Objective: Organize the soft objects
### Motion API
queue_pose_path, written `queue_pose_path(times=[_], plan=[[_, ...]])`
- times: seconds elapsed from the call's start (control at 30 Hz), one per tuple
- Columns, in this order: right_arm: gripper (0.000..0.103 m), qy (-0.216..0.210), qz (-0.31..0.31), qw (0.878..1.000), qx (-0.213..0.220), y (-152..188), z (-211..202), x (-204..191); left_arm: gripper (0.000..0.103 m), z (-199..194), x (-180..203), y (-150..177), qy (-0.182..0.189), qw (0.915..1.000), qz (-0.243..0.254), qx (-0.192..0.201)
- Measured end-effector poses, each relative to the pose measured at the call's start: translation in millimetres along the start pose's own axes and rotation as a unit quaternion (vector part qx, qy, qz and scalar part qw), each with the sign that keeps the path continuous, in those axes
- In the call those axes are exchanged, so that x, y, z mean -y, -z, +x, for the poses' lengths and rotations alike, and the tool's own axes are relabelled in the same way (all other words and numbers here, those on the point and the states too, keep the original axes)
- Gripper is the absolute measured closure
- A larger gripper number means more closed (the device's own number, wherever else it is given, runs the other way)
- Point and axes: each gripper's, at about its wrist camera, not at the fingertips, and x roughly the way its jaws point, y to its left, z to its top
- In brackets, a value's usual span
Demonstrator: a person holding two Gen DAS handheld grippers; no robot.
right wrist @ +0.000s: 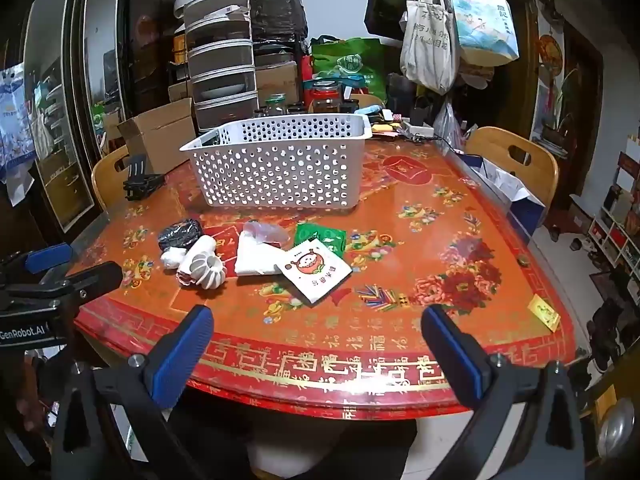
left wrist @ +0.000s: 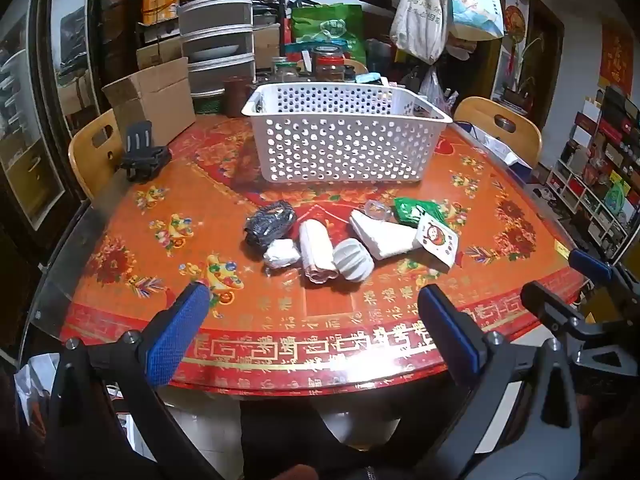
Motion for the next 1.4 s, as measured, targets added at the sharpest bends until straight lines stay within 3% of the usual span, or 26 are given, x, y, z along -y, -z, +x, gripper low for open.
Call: queue_pose_path(times=[0.17,0.4,1.4], plan=[[0.0,0.002,0.002,1.0,-0.001,0.0,-0.5,5.0,0.0,2.7,-4.3,-1.9,0.011,0.9999,0.0,0.0],[0.0,-0.006,0.006,1.0,-0.001,-0.7,-1.5,0.3,0.0,-1.7,3.9,-2.1,-0.004,0.9999,0.014,0.005],[0.0,-0.011,0.009,1.0,-0.002,-2.5,-5.3,0.1,0.0,-10.7,3.2,-2.5,0.001,0.9998,0.008,0.016]])
